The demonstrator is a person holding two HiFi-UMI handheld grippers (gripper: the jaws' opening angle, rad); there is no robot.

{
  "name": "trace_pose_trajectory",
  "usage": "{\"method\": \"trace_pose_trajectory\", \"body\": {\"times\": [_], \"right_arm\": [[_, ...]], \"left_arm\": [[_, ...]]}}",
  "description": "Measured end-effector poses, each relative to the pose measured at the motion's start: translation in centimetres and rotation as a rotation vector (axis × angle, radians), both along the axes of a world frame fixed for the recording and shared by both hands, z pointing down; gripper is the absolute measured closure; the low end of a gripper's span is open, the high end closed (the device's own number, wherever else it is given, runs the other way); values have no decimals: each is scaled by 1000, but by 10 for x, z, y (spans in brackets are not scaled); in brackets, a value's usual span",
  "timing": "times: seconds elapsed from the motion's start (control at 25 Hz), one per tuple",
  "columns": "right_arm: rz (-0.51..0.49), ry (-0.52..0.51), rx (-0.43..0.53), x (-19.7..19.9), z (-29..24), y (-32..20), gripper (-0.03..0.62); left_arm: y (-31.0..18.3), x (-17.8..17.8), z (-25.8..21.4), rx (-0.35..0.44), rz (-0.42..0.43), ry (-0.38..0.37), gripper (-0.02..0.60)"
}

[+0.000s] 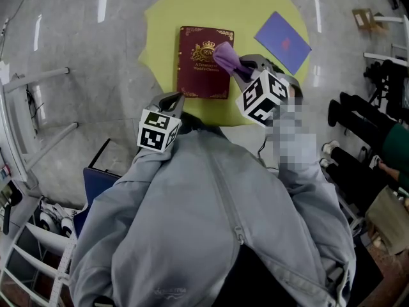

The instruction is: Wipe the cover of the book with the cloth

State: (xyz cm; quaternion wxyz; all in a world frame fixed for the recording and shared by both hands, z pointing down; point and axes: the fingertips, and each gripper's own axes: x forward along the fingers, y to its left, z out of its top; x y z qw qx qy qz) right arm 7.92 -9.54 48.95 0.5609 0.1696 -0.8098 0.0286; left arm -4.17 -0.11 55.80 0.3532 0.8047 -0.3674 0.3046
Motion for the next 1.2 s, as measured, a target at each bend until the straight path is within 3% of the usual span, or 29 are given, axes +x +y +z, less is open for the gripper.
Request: {"method": "trace_pose_trajectory", "body": {"times": [0.64,0.92,1.2], "right_arm": [[-155,-132,-26,-103,-7,21,510],[-266,-125,-61,-136,3,41,510],[-324,-80,-115,-145,30,49,510]], "left_arm": [[1,-5,1,4,-13,3,565],[1,-6,1,2,-20,7,565],[-1,-6,4,-3,-25,11,565]]}}
